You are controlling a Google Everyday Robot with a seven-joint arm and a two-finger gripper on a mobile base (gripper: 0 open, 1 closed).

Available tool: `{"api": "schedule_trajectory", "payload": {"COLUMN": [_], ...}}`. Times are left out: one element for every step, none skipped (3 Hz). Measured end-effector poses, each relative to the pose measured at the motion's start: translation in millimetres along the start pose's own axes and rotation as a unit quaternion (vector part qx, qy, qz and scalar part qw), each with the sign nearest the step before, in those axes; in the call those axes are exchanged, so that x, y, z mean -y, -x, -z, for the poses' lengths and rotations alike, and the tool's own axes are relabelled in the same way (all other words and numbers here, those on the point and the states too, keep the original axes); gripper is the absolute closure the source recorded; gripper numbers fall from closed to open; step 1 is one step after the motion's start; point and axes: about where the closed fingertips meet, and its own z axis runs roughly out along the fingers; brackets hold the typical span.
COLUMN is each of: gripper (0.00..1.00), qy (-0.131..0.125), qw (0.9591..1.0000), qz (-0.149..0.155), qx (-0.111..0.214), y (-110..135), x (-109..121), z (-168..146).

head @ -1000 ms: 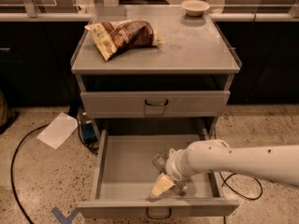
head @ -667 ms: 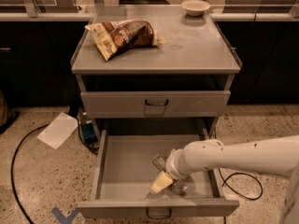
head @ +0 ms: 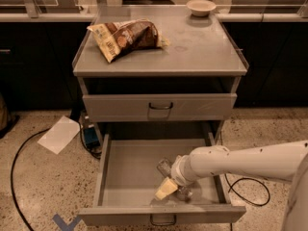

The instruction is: Pick water bottle from middle drawer and place on counter

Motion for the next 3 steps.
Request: {"api": "schedule_trajectory", "payload": {"gripper": [0.0,0.0,0.0], "qy": [0.003,0.009,0.018], "qw": [0.9999,0.9992,0.9985], "qz": [-0.013,-0.035,-0.051], "qx": [0.006,0.014,0.013], "y": [-4,-9,-16], "x": [10,19,24], "z": [-21,-42,-62]}}
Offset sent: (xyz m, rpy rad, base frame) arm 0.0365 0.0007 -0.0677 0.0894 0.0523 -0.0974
